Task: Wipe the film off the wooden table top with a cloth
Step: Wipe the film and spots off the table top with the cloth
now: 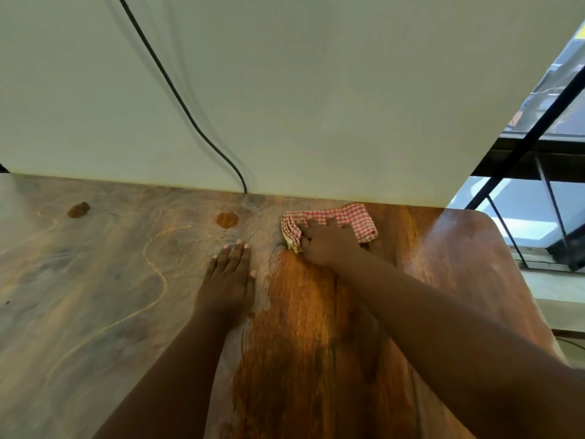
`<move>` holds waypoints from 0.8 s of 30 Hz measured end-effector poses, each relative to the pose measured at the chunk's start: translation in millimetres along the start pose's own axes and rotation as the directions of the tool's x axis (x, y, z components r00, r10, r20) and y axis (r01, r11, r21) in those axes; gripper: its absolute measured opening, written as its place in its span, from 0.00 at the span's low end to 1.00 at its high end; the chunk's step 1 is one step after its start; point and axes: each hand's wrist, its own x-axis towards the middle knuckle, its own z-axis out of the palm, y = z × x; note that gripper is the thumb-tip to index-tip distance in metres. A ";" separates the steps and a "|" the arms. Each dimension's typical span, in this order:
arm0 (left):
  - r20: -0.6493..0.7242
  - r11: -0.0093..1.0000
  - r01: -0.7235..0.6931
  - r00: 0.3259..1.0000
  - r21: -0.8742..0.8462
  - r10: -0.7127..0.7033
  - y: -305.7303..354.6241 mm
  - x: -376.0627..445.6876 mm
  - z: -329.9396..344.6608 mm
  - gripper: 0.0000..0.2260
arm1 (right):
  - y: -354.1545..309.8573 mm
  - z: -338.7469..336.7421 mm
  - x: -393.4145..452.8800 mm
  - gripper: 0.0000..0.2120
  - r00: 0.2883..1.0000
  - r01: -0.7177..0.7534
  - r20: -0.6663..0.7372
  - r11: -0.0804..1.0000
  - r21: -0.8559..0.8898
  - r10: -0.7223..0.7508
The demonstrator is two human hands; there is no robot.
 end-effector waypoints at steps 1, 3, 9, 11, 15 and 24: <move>-0.004 1.000 0.000 1.000 -0.001 0.000 0.4 0.4 0.0 0.26 | -6.9 1.1 4.0 0.26 1.000 0.000 -0.005 1.000 0.008 0.000; -0.009 1.000 0.000 1.000 -0.009 0.000 -0.1 0.5 0.7 0.26 | -12.8 9.8 -3.3 0.26 0.997 0.070 -0.031 0.997 0.035 -0.069; -0.033 1.000 -0.015 0.999 0.014 0.016 -6.7 0.4 6.1 0.27 | 31.8 24.8 -40.6 0.26 0.979 0.197 -0.066 0.980 0.039 -0.194; -0.039 1.000 -0.023 0.999 0.000 0.023 -5.2 0.5 5.2 0.29 | 37.8 12.2 -20.8 0.25 0.993 0.099 -0.072 0.994 0.041 -0.096; -0.068 1.000 -0.018 0.998 0.011 0.018 -1.8 -0.9 2.7 0.27 | 4.2 -2.1 30.7 0.26 0.994 -0.094 -0.057 0.993 0.071 0.098; -0.078 0.999 -0.009 0.997 -0.045 0.006 1.9 -2.0 -1.6 0.26 | 19.9 6.1 3.2 0.26 0.994 -0.029 -0.103 1.000 0.013 0.030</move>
